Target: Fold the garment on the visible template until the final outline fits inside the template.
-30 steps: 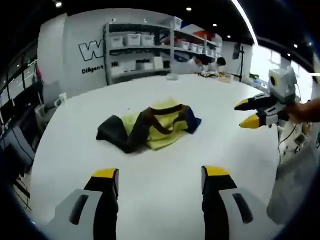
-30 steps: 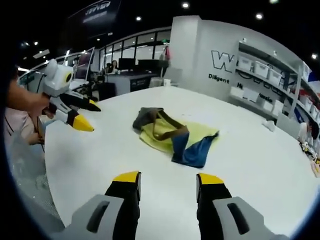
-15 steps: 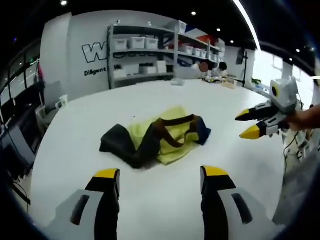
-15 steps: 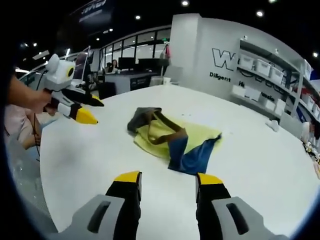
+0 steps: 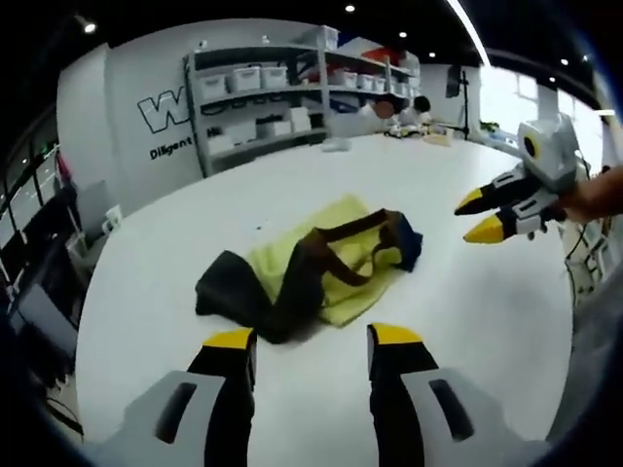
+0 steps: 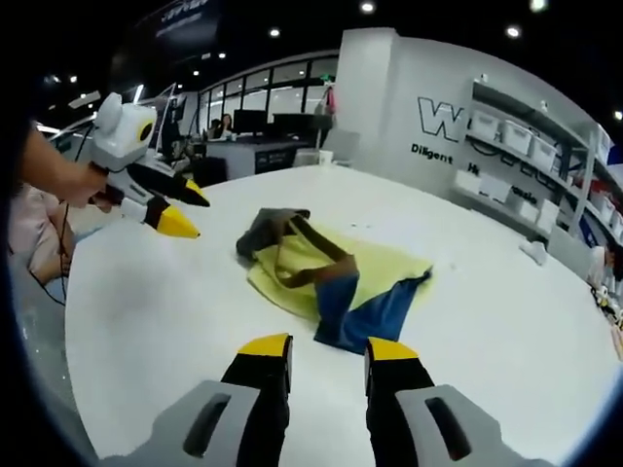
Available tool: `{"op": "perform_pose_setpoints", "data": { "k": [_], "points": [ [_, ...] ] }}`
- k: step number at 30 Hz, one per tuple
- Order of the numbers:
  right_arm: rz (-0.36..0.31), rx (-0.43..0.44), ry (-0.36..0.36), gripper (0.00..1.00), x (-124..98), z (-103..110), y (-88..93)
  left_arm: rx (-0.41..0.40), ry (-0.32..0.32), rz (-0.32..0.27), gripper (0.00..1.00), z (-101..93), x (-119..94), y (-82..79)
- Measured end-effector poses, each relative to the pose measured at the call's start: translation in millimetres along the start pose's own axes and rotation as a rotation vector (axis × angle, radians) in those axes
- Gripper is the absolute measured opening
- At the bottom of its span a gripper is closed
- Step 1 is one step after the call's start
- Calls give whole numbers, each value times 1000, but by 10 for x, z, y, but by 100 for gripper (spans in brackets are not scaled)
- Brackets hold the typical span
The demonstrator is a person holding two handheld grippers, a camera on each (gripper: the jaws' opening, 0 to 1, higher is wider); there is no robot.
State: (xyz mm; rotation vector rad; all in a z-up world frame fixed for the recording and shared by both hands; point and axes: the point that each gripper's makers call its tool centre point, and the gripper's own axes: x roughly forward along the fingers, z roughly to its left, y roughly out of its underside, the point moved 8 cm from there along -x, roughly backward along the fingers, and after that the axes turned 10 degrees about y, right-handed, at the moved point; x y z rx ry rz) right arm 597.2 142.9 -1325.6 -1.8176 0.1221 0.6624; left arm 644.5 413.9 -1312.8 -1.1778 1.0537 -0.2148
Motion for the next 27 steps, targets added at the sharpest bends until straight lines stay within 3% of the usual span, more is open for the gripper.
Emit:
{"op": "perform_pose_setpoints", "data": {
  "k": [12,13,17,27],
  "points": [
    [26,2,-7,14,273,-43,28,11,12,48,34,200,282,-63],
    [24,-7,-13,14,303,-29,25,-38,7,43,33,211,305,-73],
    [33,-20,-19,14,400,-22,19,51,27,71,32,203,396,-123],
    [87,-84,-23,10,671,28,87,56,50,140,27,258,722,-82]
  ]
}}
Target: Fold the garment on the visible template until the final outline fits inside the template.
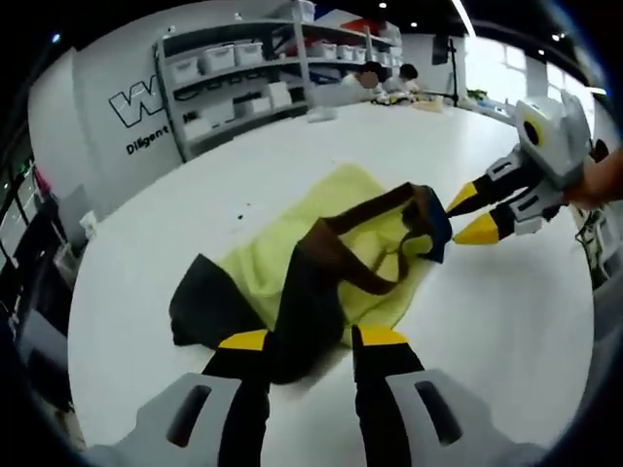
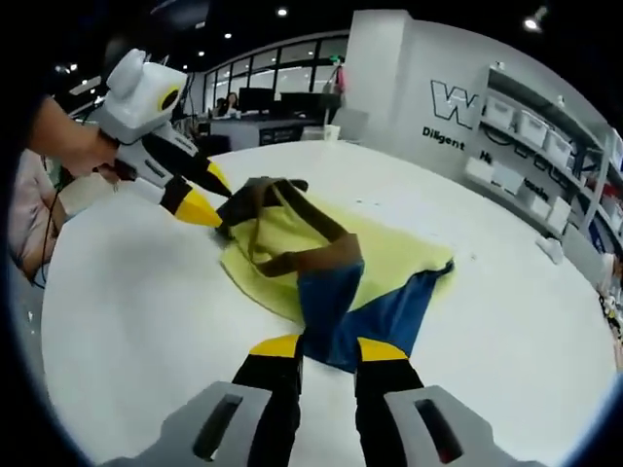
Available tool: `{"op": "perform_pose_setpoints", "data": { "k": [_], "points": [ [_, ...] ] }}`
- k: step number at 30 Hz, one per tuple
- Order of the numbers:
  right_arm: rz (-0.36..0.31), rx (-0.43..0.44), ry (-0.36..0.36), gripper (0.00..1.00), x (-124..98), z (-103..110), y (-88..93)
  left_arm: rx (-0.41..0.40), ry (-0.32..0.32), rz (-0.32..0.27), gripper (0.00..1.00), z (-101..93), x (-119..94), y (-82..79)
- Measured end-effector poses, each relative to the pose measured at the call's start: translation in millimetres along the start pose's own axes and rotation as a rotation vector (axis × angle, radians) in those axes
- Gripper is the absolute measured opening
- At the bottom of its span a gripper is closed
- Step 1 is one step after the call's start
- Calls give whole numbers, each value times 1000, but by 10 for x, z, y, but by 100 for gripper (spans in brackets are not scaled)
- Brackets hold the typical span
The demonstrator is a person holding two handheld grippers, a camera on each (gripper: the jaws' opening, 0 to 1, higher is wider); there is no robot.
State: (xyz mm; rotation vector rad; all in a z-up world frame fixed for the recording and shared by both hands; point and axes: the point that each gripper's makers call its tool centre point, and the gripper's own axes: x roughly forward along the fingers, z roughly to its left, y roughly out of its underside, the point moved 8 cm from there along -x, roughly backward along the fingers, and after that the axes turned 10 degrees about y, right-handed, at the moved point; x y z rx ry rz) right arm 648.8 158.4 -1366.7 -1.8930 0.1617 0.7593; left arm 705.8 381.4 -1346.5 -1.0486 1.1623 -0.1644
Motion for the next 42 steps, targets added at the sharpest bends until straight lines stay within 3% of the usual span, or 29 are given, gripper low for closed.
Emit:
{"op": "perform_pose_setpoints", "data": {
  "k": [4,8,11,19,26,33,36,42],
  "points": [
    [18,-29,-1,0,74,10,6,0,4,10,20,13,57,-4],
    [22,-28,-5,0,66,-7,-5,39,14,24,15,-7,85,-1],
    [31,3,-10,0,48,-36,-6,72,35,36,1,-31,76,3],
    [61,113,-42,0,-110,-15,82,94,54,56,0,-117,-51,38],
    [69,116,-72,0,-330,104,147,91,68,68,0,-226,-186,138],
    [69,117,-113,0,-594,194,138,49,93,46,0,-456,-398,264],
    [65,122,-130,0,-711,230,137,84,106,60,0,-567,-500,338],
    [60,207,-162,0,-936,349,165,91,106,51,0,-645,-675,385]
  ]
}}
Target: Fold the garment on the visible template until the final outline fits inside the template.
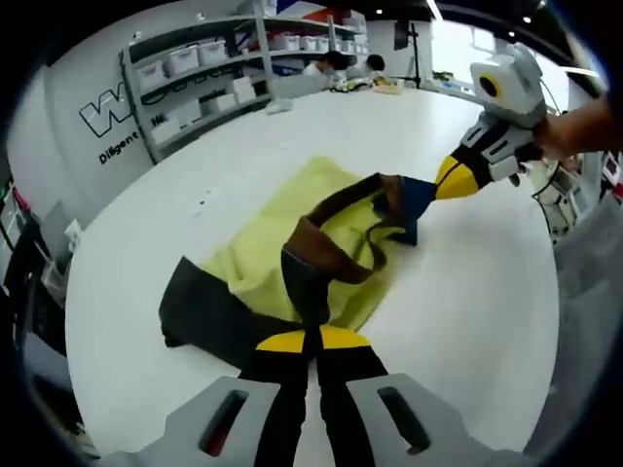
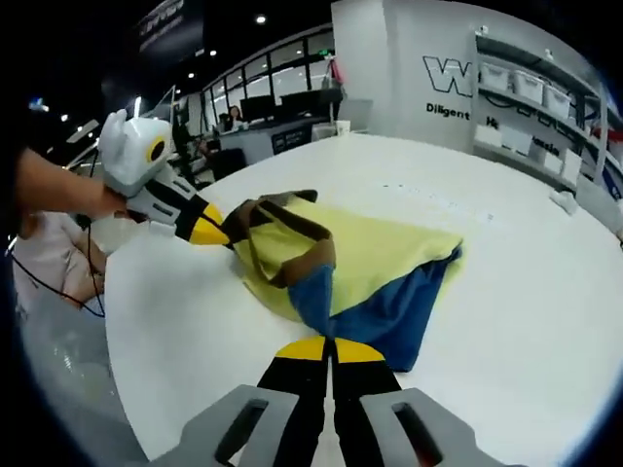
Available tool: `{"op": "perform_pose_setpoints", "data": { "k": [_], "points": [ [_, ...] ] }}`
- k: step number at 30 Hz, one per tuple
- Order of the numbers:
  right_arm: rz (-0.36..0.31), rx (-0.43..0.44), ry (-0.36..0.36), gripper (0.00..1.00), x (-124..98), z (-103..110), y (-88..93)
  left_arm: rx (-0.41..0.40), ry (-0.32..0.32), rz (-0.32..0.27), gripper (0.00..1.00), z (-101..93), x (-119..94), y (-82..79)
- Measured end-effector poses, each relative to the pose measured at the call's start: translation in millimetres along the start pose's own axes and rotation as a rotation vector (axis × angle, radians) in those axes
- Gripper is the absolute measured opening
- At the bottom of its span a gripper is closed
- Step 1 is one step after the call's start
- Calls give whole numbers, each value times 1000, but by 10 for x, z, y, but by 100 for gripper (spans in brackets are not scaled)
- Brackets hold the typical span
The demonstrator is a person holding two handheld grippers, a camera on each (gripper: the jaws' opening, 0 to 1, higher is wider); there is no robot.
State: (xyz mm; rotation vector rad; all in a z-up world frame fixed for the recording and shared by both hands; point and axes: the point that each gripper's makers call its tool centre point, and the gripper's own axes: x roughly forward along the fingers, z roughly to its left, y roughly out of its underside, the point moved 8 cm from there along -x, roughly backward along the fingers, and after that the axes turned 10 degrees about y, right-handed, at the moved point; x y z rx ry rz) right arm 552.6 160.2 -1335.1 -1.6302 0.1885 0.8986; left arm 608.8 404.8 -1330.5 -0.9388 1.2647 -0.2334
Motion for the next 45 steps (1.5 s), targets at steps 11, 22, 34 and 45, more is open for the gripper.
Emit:
{"op": "perform_pose_setpoints", "data": {
  "k": [11,22,34,45],
  "points": [
    [-1,-39,-74,0,-411,287,172,-17,46,-44,0,-358,-311,42],
    [-36,-24,-91,0,-777,483,223,-44,89,-112,0,-671,-552,101],
    [-52,-27,-111,0,-1041,602,302,-23,105,-172,1,-915,-746,151],
    [-64,-92,-47,0,-948,579,351,41,103,-162,8,-939,-604,226]
  ]
}}
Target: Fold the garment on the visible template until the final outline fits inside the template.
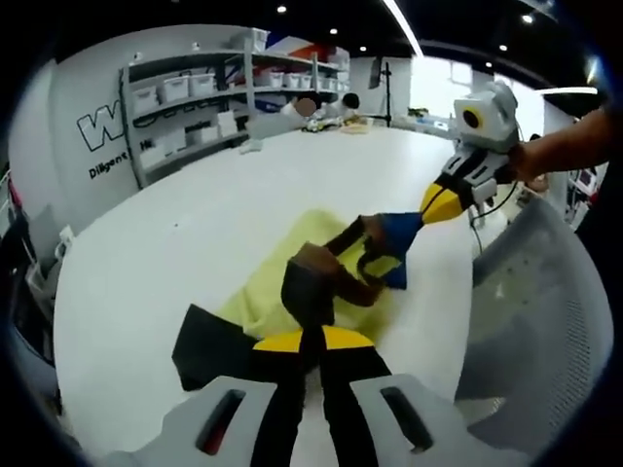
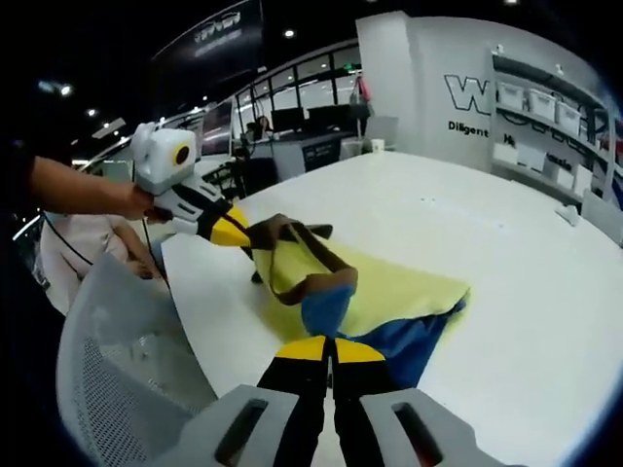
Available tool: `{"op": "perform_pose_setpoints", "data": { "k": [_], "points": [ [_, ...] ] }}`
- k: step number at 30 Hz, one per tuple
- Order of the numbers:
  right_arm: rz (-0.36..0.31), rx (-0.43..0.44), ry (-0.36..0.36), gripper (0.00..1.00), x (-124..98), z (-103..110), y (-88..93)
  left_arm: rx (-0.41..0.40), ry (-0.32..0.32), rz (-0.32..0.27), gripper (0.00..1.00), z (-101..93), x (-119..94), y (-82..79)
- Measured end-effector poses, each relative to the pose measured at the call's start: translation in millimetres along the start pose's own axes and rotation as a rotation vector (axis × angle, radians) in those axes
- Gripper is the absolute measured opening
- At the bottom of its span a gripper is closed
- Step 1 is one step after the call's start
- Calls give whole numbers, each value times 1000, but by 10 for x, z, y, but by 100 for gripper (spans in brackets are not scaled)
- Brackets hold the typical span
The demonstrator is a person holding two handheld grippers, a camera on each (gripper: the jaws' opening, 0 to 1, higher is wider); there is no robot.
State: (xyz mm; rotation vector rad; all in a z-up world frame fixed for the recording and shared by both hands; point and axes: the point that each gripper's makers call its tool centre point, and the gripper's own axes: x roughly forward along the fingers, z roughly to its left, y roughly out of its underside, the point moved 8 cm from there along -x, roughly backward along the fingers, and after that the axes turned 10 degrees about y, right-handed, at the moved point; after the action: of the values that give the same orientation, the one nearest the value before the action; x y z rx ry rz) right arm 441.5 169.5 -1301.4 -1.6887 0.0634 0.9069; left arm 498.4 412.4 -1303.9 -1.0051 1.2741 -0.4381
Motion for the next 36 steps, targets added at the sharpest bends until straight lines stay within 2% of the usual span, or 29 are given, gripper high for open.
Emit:
{"op": "perform_pose_setpoints", "data": {
  "k": [3,4,9,13,15,19,21,23,26,28,30,33,36],
  "points": [
    [-2,-24,2,0,32,10,4,33,7,36,21,-20,73,49],
    [-7,-23,-17,0,34,25,0,60,13,48,24,-29,91,71],
    [-6,-52,-29,0,64,52,38,70,27,86,32,-27,132,178],
    [-33,-134,-10,0,82,40,26,103,47,104,35,-1,139,210],
    [-53,-144,-24,2,92,52,7,103,75,111,35,17,166,224],
    [-52,-153,-39,15,149,65,15,109,86,122,35,76,219,216],
    [-31,-138,-68,17,176,91,36,102,113,122,35,94,252,203],
    [-39,-154,-87,19,183,127,43,84,148,132,33,87,277,202],
    [-11,-173,-91,16,206,134,88,76,198,140,29,54,325,195],
    [27,-123,-117,16,219,133,156,67,217,149,26,48,349,221],
    [44,-112,-134,16,210,138,200,68,233,162,22,29,352,241],
    [53,-137,-166,19,188,174,274,98,282,185,14,-49,341,275],
    [74,-172,-182,22,193,211,349,124,282,211,14,-47,341,316]
  ]
}}
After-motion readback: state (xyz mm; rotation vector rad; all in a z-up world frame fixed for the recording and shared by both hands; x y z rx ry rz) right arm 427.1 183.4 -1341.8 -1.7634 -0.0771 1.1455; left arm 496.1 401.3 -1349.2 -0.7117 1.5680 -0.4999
